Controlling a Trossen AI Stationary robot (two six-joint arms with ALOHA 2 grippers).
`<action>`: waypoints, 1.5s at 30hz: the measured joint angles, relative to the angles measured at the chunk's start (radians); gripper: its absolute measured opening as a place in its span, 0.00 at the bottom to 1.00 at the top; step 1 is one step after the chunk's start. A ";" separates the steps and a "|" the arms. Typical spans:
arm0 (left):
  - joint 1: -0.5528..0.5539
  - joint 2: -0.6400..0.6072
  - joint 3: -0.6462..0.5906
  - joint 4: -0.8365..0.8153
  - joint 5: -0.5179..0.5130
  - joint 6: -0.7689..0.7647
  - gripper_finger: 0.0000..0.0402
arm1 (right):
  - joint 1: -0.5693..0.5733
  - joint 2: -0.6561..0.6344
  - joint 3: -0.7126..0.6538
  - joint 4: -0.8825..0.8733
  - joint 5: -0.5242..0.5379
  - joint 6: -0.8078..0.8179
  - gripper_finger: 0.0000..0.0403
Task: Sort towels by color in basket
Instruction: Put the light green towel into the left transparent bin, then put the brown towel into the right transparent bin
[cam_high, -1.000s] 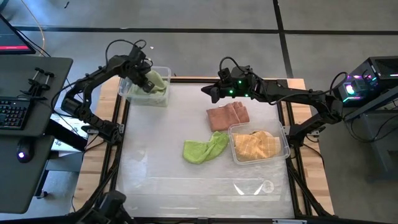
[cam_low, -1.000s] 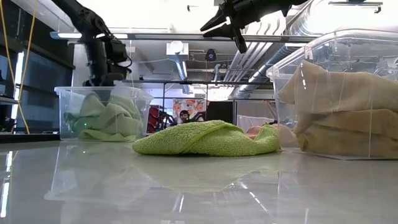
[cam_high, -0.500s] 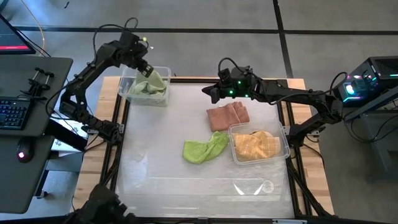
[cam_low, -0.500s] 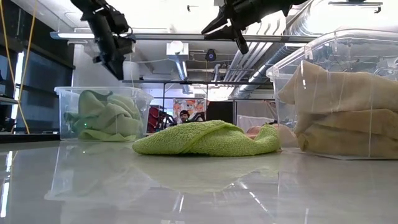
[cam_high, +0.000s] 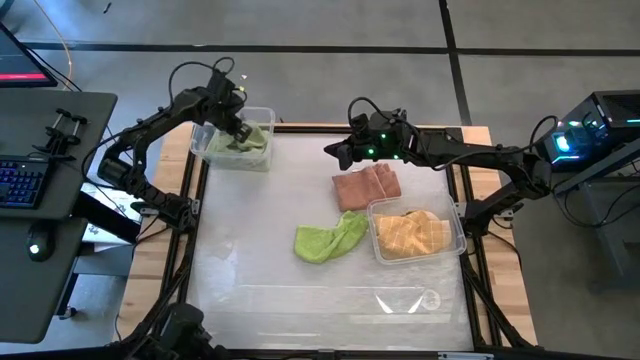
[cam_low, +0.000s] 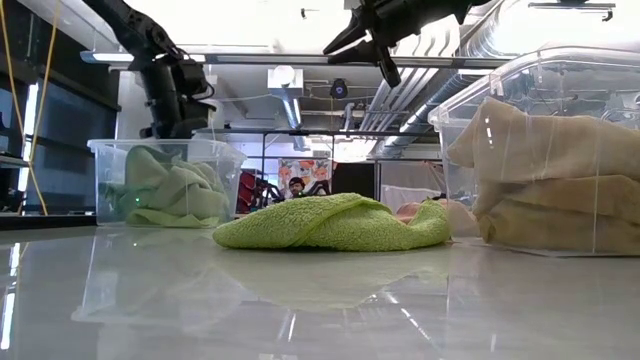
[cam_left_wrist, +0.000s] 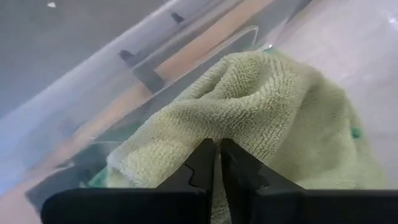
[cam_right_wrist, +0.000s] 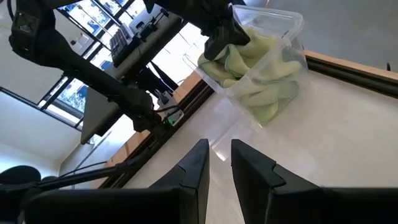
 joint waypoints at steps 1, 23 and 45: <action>0.000 0.000 0.000 0.003 -0.011 0.011 0.03 | 0.000 0.000 0.000 0.000 0.000 -0.001 0.15; -0.074 -0.257 0.250 -0.183 0.049 -0.124 0.01 | -0.019 -0.010 0.000 -0.449 0.034 -0.030 0.21; -0.394 -0.362 0.250 -0.229 0.097 -0.251 0.01 | -0.109 0.415 0.000 -0.784 0.179 -0.045 0.60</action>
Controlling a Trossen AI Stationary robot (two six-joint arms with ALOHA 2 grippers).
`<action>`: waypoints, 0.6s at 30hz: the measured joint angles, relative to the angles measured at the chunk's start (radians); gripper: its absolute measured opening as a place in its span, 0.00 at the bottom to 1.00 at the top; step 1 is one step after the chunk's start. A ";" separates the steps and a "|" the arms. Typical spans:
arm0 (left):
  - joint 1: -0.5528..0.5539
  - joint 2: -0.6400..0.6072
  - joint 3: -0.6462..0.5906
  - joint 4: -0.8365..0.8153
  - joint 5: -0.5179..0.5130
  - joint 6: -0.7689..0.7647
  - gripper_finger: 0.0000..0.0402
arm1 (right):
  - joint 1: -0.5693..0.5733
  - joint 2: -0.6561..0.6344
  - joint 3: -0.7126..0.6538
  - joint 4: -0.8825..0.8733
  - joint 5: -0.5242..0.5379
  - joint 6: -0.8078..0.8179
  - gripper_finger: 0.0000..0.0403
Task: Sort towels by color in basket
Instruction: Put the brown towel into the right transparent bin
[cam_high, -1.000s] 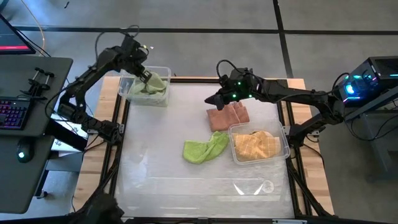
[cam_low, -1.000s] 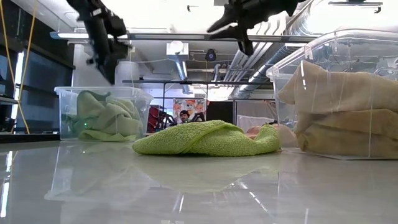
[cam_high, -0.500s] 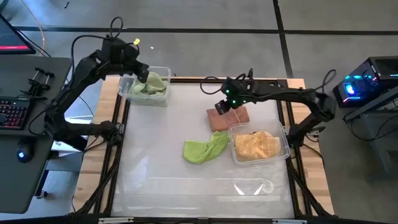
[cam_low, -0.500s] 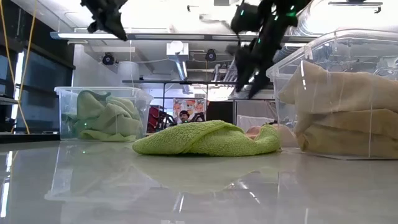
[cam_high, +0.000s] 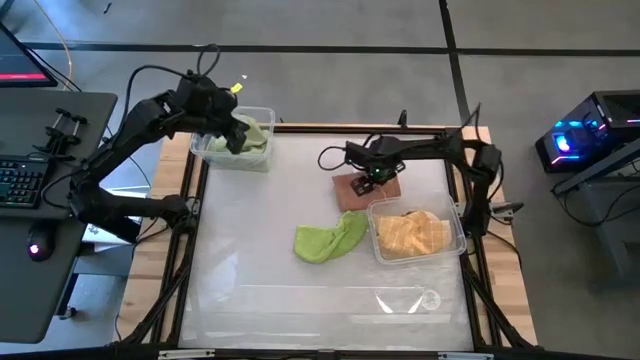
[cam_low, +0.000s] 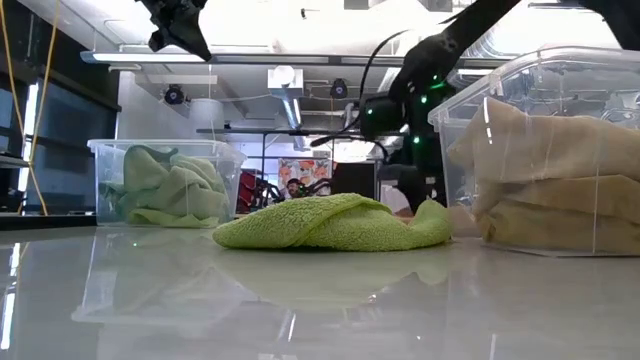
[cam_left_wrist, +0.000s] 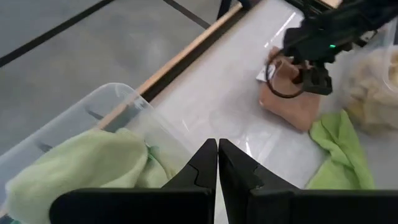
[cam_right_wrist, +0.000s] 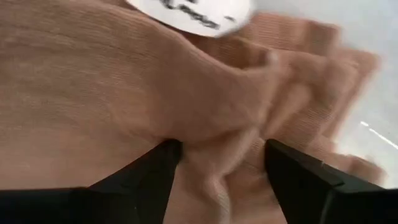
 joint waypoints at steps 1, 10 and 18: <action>-0.008 0.000 0.000 -0.002 -0.001 0.000 0.01 | 0.000 0.015 0.003 0.012 -0.012 -0.009 0.58; -0.060 0.000 0.000 0.016 -0.011 -0.006 0.01 | 0.007 0.041 0.003 0.053 -0.011 0.001 0.17; -0.132 0.000 0.000 0.008 -0.012 -0.002 0.01 | 0.047 -0.151 0.026 0.078 0.112 0.166 0.09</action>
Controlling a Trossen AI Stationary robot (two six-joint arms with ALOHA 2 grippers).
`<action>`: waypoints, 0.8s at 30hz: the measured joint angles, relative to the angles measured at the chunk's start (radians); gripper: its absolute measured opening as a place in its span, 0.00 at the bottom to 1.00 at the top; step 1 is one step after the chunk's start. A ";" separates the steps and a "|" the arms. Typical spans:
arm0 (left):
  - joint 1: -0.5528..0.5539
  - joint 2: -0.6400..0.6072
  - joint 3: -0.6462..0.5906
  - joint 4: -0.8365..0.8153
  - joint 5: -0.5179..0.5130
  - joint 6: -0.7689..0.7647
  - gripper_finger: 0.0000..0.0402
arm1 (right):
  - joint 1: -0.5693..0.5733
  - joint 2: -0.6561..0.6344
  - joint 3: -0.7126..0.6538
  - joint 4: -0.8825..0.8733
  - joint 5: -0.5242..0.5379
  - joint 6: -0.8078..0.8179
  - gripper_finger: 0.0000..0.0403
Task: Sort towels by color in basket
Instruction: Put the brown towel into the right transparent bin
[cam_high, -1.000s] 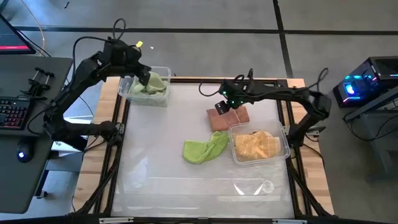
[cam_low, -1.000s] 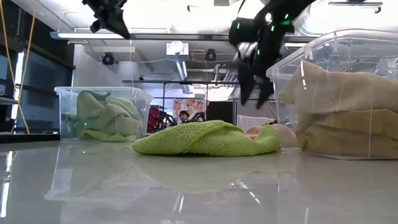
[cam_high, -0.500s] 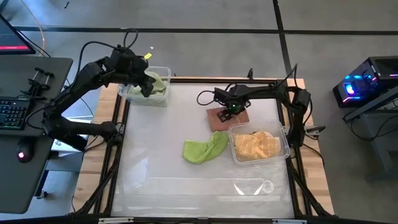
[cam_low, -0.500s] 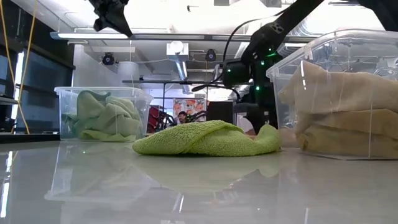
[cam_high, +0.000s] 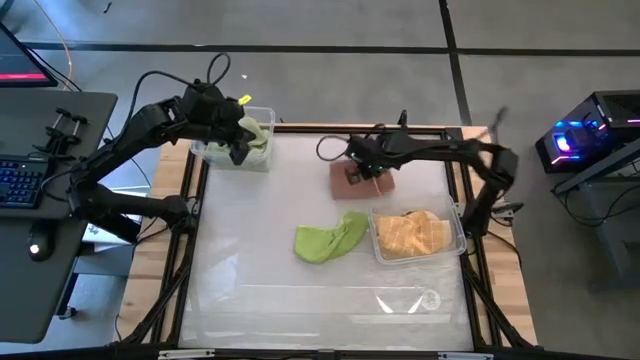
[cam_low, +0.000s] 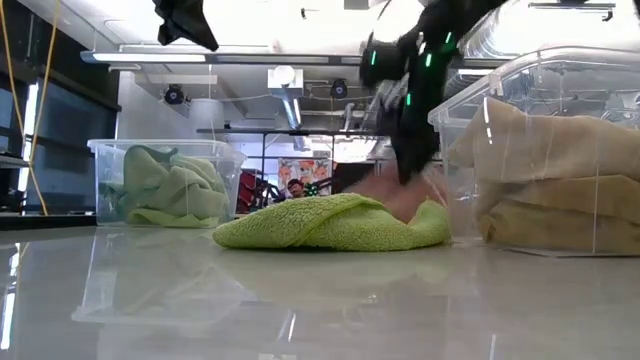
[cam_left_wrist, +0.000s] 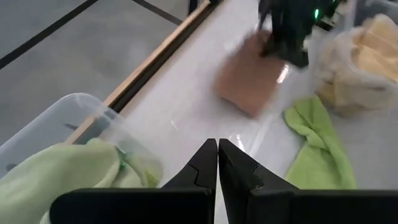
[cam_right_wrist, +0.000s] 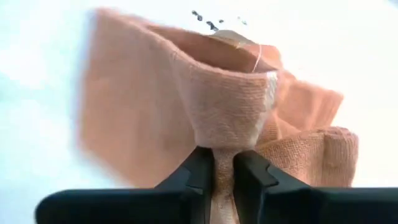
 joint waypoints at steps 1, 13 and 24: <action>-0.011 0.000 0.000 -0.001 0.000 0.006 0.01 | 0.011 -0.034 0.012 0.000 0.029 0.019 0.09; -0.122 0.000 0.000 0.001 0.001 0.054 0.01 | 0.190 -0.365 0.278 -0.187 0.182 -0.048 0.05; -0.163 0.000 0.000 0.012 0.000 -0.082 0.01 | 0.519 -0.548 0.458 -0.579 0.042 -0.021 0.05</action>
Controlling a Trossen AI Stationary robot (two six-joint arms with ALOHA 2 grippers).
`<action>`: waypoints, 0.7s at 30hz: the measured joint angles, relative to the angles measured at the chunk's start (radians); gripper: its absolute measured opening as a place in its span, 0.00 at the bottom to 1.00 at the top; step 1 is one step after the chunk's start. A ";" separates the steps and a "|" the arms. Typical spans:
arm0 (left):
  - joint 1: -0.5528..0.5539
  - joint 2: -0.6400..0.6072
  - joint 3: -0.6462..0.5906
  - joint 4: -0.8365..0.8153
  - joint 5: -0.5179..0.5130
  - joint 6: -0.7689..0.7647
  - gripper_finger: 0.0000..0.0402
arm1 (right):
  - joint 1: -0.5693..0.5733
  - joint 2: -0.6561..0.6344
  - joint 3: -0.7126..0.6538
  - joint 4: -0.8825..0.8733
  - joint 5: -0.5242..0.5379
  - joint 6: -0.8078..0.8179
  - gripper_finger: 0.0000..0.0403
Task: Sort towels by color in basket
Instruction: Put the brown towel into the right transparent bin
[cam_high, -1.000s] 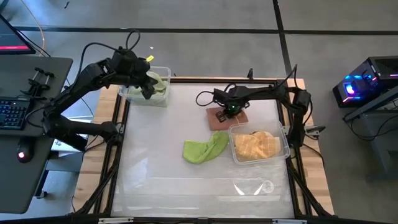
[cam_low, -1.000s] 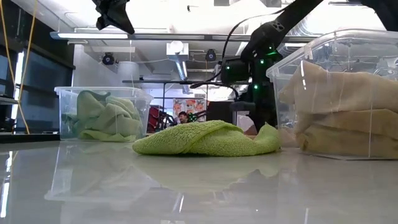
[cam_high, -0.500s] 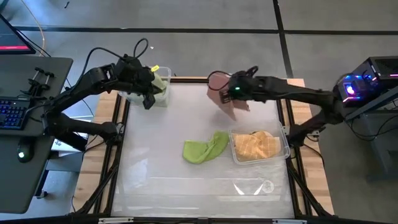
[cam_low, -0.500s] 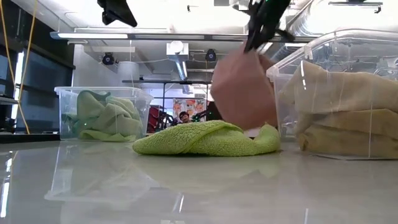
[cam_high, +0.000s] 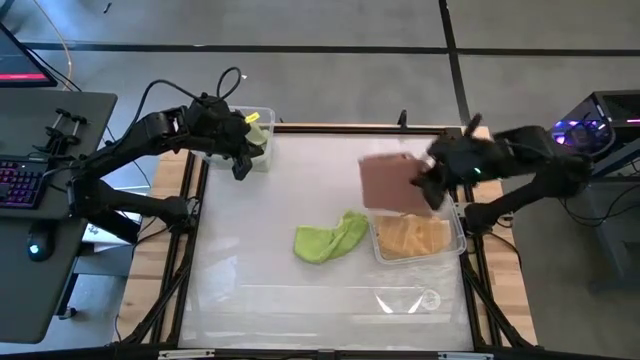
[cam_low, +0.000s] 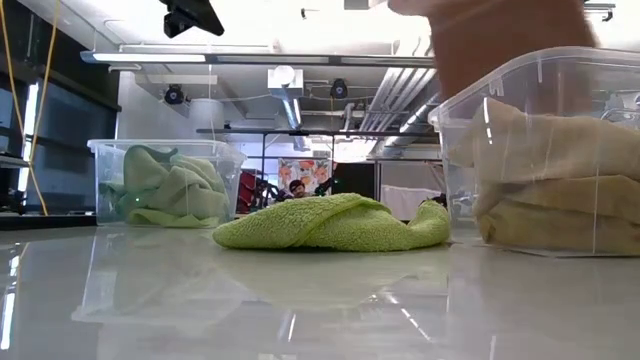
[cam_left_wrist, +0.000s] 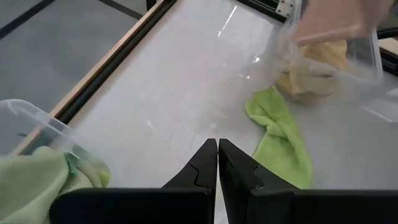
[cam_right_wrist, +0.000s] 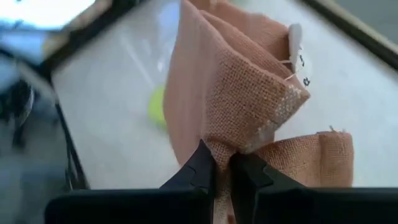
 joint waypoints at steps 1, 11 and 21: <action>-0.002 0.000 0.000 0.001 -0.001 -0.008 0.01 | 0.035 -0.014 -0.013 -0.032 0.000 0.001 0.05; -0.020 0.000 0.000 0.066 -0.127 -0.127 0.01 | 0.231 -0.124 -0.466 0.048 -0.074 -0.082 0.05; -0.020 0.017 0.000 0.152 -0.131 -0.105 0.01 | 0.201 -0.148 -0.891 0.355 -0.155 0.108 0.07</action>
